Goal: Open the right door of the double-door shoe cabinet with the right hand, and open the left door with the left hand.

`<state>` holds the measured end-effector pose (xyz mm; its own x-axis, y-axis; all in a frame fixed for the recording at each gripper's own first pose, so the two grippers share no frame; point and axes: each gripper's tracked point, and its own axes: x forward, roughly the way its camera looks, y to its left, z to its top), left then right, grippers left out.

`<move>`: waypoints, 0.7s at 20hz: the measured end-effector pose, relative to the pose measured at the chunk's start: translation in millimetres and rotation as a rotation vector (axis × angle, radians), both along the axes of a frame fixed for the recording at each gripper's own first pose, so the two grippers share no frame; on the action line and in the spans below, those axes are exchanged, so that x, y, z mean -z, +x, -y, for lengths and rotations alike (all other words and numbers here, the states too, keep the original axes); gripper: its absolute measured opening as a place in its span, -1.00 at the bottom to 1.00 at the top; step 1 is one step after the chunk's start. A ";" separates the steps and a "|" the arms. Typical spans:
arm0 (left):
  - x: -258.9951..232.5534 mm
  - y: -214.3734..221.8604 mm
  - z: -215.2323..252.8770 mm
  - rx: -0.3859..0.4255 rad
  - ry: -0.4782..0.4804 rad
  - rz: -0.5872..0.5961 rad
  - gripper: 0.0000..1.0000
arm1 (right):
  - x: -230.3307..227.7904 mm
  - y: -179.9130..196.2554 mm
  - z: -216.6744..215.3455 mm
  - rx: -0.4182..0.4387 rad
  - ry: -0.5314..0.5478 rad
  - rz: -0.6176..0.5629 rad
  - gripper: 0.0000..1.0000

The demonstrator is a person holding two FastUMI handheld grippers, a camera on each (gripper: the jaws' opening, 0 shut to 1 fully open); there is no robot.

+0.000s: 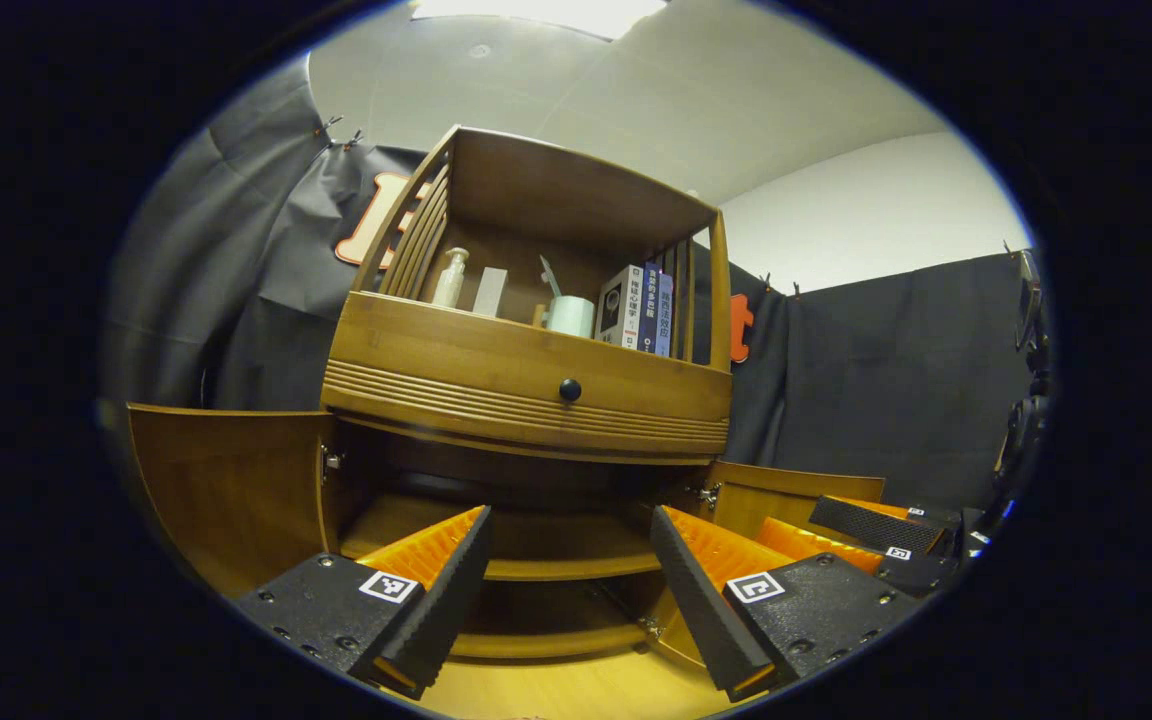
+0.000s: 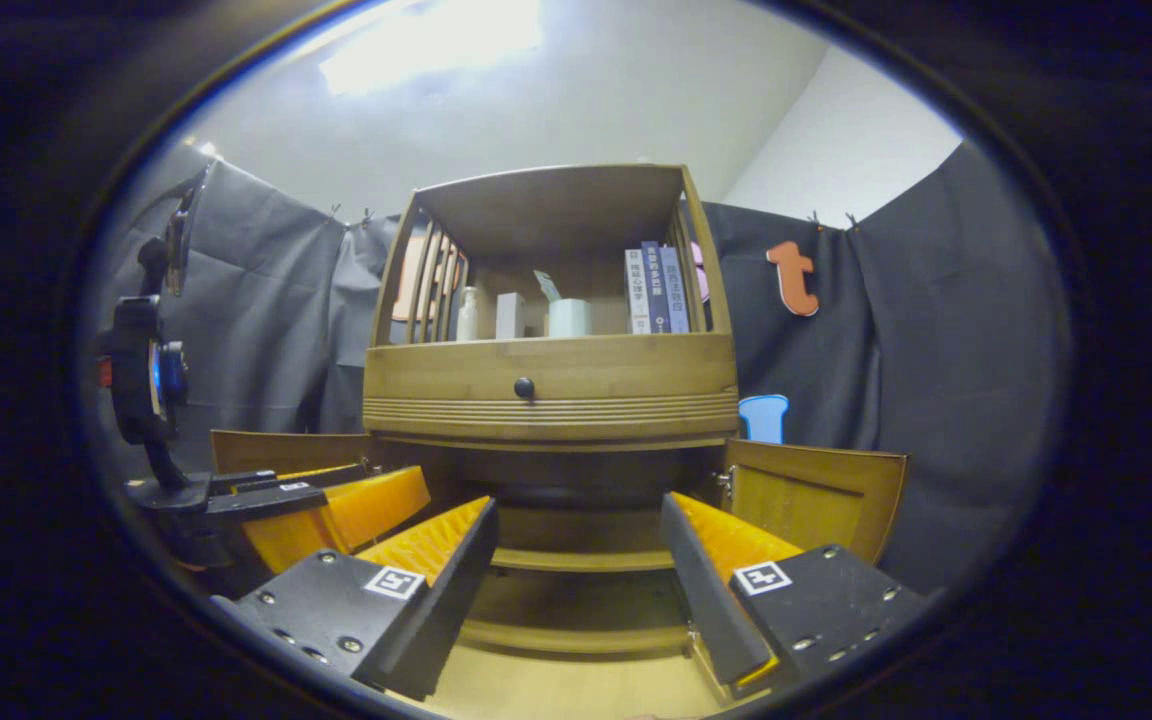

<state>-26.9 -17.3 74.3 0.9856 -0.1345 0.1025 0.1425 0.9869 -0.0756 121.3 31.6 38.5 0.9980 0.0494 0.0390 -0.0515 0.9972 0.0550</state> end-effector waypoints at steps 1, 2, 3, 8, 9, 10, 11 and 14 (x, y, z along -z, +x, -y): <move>1.0 0.9 0.0 0.003 0.000 0.000 0.93 | 2.5 0.4 0.5 0.006 0.001 -0.008 0.90; 1.3 0.8 -0.9 0.004 0.005 -0.001 0.92 | 4.3 0.8 1.6 0.012 0.000 -0.014 0.90; 2.6 2.1 -1.4 0.005 0.011 -0.002 0.92 | 5.3 1.2 1.6 0.015 -0.003 -0.017 0.90; 5.2 5.6 -2.5 0.017 0.044 -0.006 0.92 | 8.9 1.4 -3.7 0.015 -0.003 -0.030 0.94; 5.2 6.0 -1.5 0.024 0.047 -0.004 0.93 | 8.9 0.7 -4.6 0.016 -0.001 -0.029 0.94; 5.2 5.7 -0.7 0.033 0.050 -0.004 0.93 | 11.8 2.1 0.8 0.018 -0.001 -0.029 0.99; 5.7 6.2 1.7 0.043 0.053 -0.006 0.93 | 10.9 -1.0 1.5 0.021 0.000 -0.028 0.94; 7.8 7.8 13.6 0.091 0.061 -0.011 0.93 | 8.9 -9.0 6.3 0.041 -0.003 -0.027 0.94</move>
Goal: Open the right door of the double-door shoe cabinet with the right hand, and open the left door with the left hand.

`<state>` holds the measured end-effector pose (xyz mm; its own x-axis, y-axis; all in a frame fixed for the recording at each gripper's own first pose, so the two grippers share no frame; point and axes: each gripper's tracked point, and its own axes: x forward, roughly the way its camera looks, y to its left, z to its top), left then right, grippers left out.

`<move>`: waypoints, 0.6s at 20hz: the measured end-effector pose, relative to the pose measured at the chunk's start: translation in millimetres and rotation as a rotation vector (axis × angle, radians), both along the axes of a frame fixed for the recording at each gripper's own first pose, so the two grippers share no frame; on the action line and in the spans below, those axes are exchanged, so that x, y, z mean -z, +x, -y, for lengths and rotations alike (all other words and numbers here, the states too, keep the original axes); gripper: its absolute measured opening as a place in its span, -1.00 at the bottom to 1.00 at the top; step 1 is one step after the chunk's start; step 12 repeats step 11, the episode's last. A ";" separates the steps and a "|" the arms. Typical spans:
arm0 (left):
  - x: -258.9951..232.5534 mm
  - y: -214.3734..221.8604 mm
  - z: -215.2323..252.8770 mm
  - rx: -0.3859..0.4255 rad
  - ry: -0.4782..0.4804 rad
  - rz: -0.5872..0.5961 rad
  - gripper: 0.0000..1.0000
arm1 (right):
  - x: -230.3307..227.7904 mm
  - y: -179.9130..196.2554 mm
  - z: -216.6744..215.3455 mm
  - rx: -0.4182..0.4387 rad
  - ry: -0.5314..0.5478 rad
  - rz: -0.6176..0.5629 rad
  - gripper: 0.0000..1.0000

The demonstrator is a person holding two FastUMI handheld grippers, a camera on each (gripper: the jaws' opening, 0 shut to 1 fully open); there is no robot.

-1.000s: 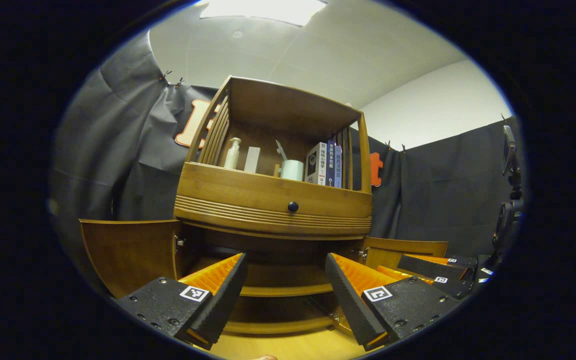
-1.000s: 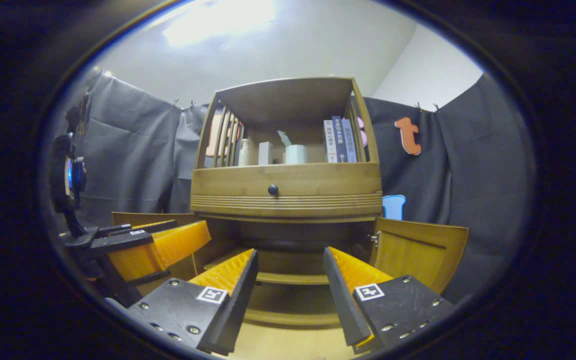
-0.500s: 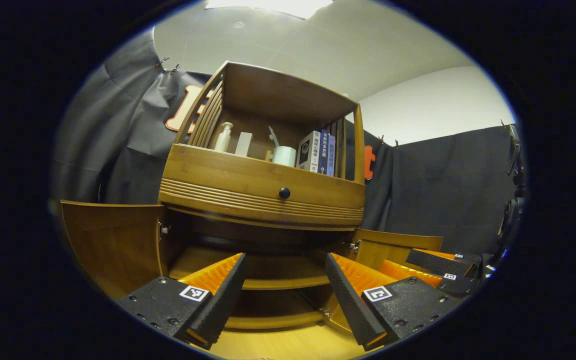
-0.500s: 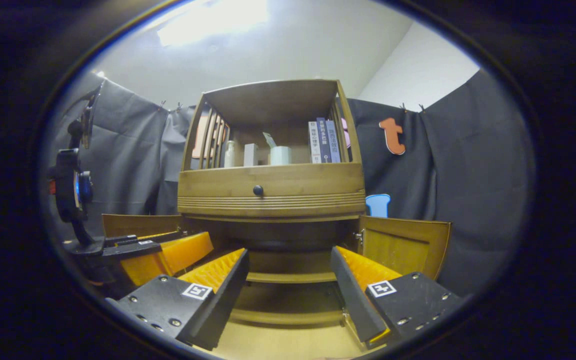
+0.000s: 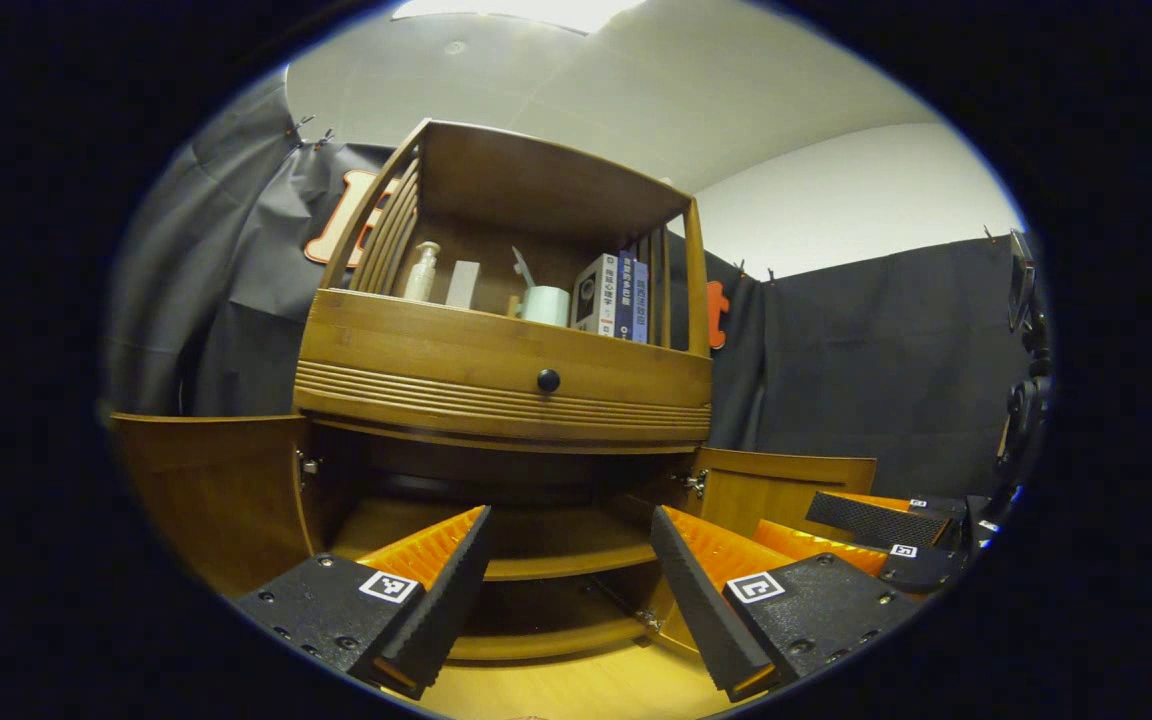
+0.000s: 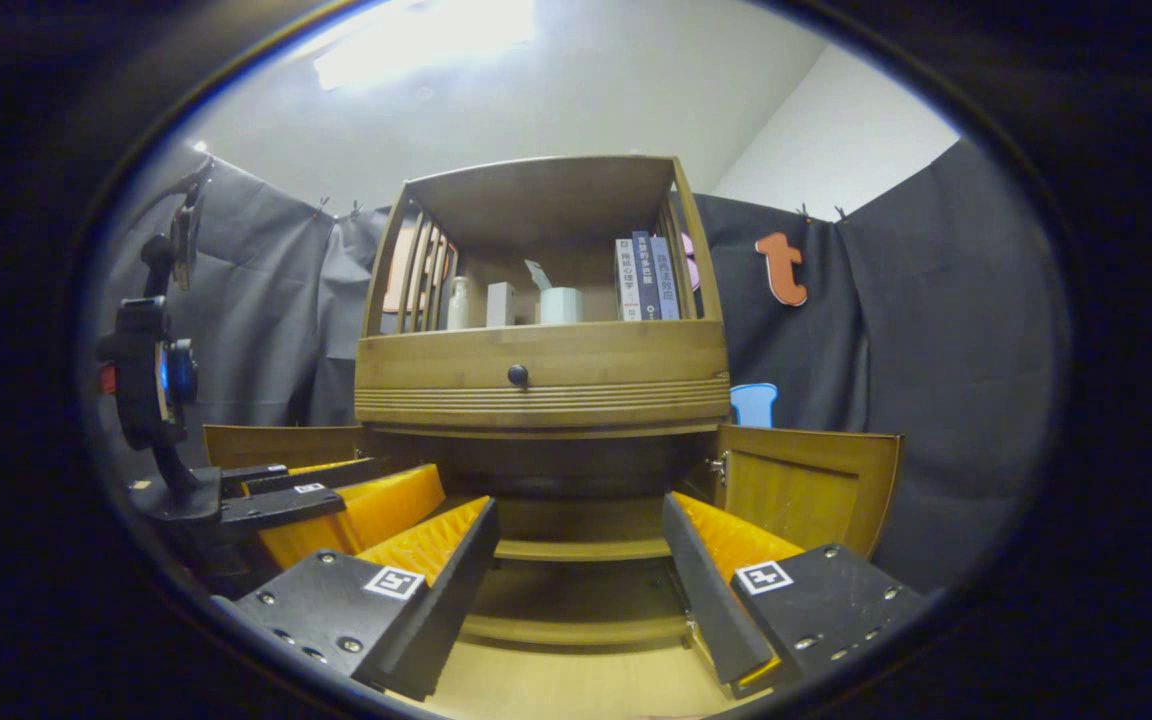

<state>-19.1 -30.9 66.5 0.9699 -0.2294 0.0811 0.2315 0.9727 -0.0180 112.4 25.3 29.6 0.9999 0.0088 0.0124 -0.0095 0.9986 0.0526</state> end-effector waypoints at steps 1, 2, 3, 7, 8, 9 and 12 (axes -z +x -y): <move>1.3 -0.8 6.3 0.025 0.007 -0.002 0.93 | -1.4 -2.1 2.1 0.009 0.000 0.001 0.94; 2.2 -1.1 11.8 0.044 0.015 -0.004 0.93 | -1.9 -3.4 5.2 0.021 0.002 0.002 0.94; 3.7 -1.7 18.1 0.063 0.023 -0.004 0.93 | -2.7 -8.3 8.6 0.036 0.004 0.002 0.94; 10.0 -9.0 56.2 0.160 0.051 -0.008 0.93 | -9.4 -26.5 37.1 0.122 -0.005 0.014 0.94; 10.5 -11.3 69.3 0.186 0.051 -0.006 0.93 | -12.2 -35.0 46.9 0.143 -0.011 0.019 0.94; 9.5 -13.6 81.4 0.206 0.047 -0.001 0.93 | -14.9 -42.2 57.6 0.157 -0.019 0.024 0.94; 7.3 -17.7 107.2 0.224 0.034 0.006 0.87 | -18.3 -52.9 80.1 0.171 -0.035 0.027 0.94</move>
